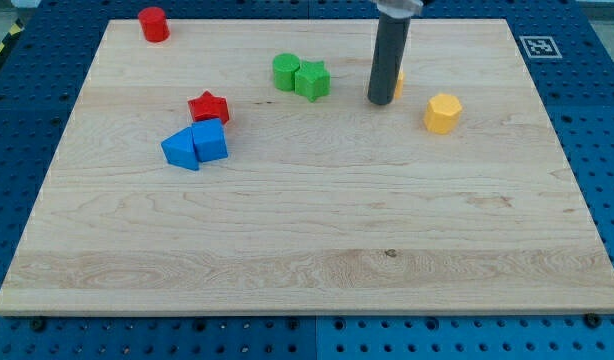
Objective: Move the yellow heart towards the top center
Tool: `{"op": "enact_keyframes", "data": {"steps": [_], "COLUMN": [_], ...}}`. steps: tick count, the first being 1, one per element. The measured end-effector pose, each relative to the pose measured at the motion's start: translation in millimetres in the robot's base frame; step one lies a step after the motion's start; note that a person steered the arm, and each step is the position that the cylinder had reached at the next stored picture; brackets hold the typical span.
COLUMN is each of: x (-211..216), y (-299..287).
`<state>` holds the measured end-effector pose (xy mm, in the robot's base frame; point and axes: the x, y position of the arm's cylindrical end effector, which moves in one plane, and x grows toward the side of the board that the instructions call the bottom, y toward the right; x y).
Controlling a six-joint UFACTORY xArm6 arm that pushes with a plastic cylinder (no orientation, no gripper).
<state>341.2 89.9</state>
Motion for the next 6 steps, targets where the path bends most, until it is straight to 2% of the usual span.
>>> {"op": "enact_keyframes", "data": {"steps": [1, 2, 3, 5, 6], "x": [-33, -26, 7, -23, -36], "y": [0, 0, 0, 48, 47]}}
